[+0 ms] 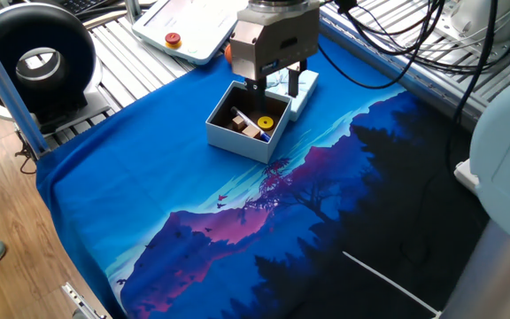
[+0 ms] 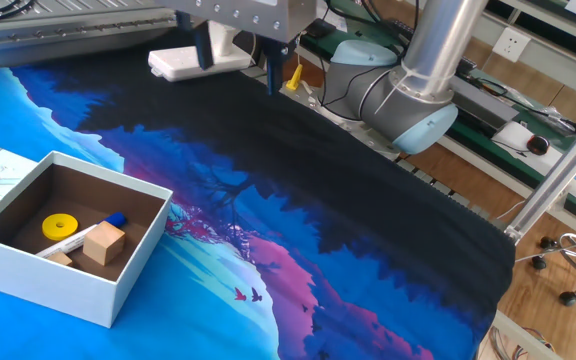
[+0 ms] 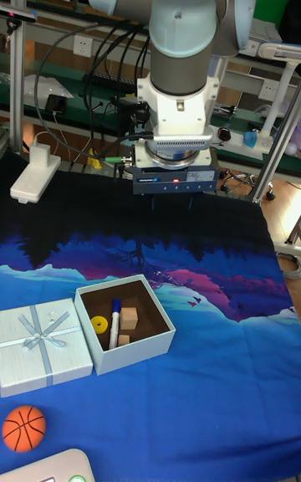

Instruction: Take everything out of the gift box

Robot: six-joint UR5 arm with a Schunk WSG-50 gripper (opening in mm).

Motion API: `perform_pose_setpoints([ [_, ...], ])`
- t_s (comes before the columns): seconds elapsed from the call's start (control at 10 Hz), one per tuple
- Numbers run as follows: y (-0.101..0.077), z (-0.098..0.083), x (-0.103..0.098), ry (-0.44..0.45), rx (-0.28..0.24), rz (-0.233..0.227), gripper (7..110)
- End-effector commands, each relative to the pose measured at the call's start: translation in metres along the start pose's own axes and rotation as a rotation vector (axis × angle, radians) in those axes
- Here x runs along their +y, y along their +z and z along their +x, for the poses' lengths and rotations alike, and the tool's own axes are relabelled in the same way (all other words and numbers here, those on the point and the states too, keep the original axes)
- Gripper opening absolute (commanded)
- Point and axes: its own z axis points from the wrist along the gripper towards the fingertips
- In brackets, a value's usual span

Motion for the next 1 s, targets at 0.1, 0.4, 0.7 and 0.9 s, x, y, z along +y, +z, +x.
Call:
perform_pose_setpoints([
  [0.1,-0.0003,0.0017,0.0049,-0.007,0.007,-0.018,7],
  [0.4,0.0003,0.0015,0.0024,-0.008,0.007,-0.009,7],
  [0.7,0.0007,0.0006,0.0008,-0.003,0.005,-0.003,7],
  [0.9,0.0007,-0.0029,-0.0002,0.0,-0.009,0.0,7],
])
